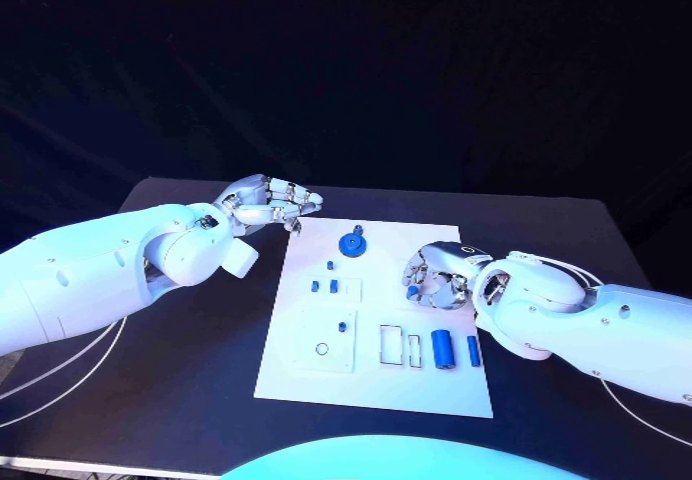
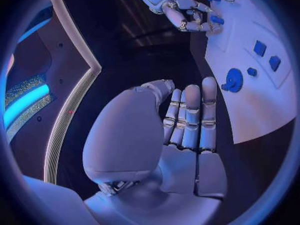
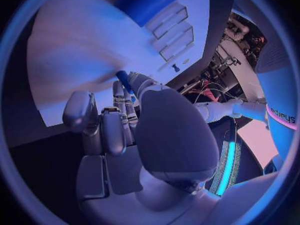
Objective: Assemble the parts on the task board
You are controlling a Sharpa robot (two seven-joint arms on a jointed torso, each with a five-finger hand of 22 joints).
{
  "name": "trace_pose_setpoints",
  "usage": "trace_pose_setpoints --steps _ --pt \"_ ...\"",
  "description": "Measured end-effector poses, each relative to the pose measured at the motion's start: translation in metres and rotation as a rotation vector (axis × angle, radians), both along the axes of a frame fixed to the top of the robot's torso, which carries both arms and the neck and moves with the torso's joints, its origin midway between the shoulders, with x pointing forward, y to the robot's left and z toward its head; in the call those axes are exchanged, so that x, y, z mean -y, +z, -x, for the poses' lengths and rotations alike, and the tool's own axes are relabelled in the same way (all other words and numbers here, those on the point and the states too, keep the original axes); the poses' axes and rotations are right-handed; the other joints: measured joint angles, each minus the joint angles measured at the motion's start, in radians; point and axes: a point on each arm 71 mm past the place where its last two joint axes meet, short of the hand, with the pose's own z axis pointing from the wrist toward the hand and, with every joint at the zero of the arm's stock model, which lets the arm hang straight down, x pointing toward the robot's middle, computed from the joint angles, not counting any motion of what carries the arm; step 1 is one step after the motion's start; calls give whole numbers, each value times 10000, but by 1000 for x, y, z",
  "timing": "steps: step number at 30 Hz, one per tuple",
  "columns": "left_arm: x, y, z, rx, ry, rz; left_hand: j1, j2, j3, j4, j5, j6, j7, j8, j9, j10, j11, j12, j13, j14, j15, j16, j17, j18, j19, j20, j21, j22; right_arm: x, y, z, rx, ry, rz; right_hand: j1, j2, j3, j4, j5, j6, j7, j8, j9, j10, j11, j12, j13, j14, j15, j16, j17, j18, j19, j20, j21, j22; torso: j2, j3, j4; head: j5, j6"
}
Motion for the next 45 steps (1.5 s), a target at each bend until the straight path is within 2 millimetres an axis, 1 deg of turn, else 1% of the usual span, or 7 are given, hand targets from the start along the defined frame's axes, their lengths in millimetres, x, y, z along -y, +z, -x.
trace_pose_setpoints --steps 3,7,11,16,20,38,45 --pt "0 0 0 -3 -4 0 0 0 0 0 0 0 0 0 0 0 0 0 0 0 0 0 0 1 0 0 0 0 0 -1 -1 9 -13 19 0 0 219 23 -13 133 -17 66 29 108 -5 -40 -25 0 0 0 15 0 0 0 0 0 0 0 -1 -6 0" --pt "0 0 0 -5 -6 -1 0 0 0 0 0 0 0 0 -1 0 0 0 0 0 0 0 0 1 0 0 0 0 -1 -1 -1 42 -47 33 -44 188 926 25 -789 381 -127 222 108 325 -71 -98 -81 -1 -73 55 43 0 39 -39 41 -1 0 1 0 -7 4" --pt "0 0 0 -8 -12 1 0 0 0 0 0 0 0 0 -1 0 0 0 0 0 0 0 1 0 0 0 0 1 -1 -2 -1 87 -99 25 -85 301 1531 -164 -1173 542 -182 354 178 570 -154 -89 -8 5 -151 55 53 0 95 -95 116 -2 0 1 2 -20 5" --pt "0 0 0 -10 -16 1 0 0 0 0 0 0 0 0 -1 0 0 0 0 0 0 0 1 0 0 0 0 1 -3 -3 0 107 -116 -7 -300 478 2175 -460 -1285 618 -218 432 187 824 -288 27 72 -18 -197 96 104 0 176 -177 201 -3 0 0 4 -29 -12" --pt "0 0 0 -12 -18 1 0 0 0 0 0 0 0 0 -1 0 0 0 0 0 0 0 1 0 0 0 0 1 -3 -3 0 128 -145 -37 -646 424 2572 -704 -1303 618 -219 432 186 917 -304 -51 73 -17 -267 151 178 -1 208 -209 312 -3 0 0 7 -30 -15" --pt "0 0 0 -20 -17 -5 0 0 41 -40 0 0 0 -1 13 1 0 0 0 0 0 0 2 1 38 38 0 1 0 25 9 673 -196 -827 -1038 394 2939 -994 -1293 561 -287 432 187 1073 -325 -80 137 -18 -267 198 244 0 251 -252 433 -6 -10 -6 -2 -21 63" --pt "1 0 0 -24 -26 -3 0 0 40 -40 0 1 0 -1 13 0 0 0 0 0 0 0 2 1 38 38 0 2 -11 35 18 707 52 -1278 -1086 345 2967 -1022 -1293 546 -302 432 187 1074 -325 -119 147 -18 -267 198 243 0 251 -252 431 -6 -12 -2 -3 -1 72"
